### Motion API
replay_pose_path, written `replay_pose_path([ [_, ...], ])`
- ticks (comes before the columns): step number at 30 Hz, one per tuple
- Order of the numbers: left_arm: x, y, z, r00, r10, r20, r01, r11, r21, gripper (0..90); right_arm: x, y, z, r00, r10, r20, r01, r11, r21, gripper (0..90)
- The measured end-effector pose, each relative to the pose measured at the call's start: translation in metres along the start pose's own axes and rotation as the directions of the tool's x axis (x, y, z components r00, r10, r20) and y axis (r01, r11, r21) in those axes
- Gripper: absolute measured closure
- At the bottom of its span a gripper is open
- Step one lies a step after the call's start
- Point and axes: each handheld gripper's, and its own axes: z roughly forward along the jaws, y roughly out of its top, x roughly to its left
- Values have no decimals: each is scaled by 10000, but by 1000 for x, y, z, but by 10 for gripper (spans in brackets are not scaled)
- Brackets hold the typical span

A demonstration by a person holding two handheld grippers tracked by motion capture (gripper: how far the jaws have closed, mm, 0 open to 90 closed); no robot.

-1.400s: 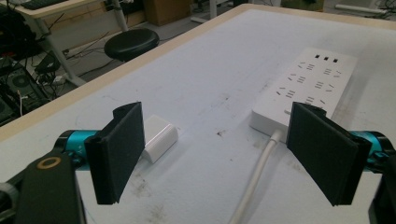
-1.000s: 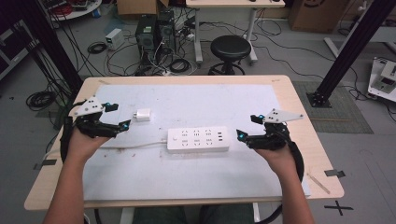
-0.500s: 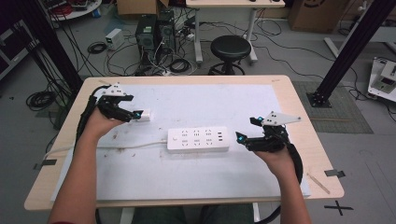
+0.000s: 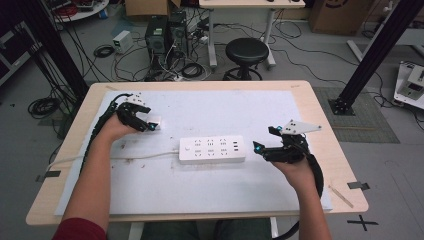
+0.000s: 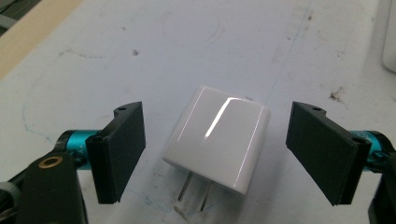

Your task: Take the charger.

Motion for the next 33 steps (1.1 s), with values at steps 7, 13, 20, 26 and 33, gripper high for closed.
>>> replay_pose_path([
  [7,3,-6,10,9996,-207,197,202,9995,239,199,2,2,3,10000,21,-10,-21,10000,81,207],
  [13,3,-7,14,9998,-95,189,87,9990,440,209,2,2,3,9999,79,88,-80,9999,94,207],
  [20,4,-9,15,9994,-98,324,79,9983,581,291,2,0,1,9999,86,138,-86,10000,23,207],
  [26,4,-10,14,9989,-57,459,32,9986,534,327,2,-1,3,9998,99,146,-99,10000,9,207],
  [33,3,-10,12,9983,98,571,-126,9988,477,419,1,-2,4,9999,101,137,-101,9999,-35,207],
])
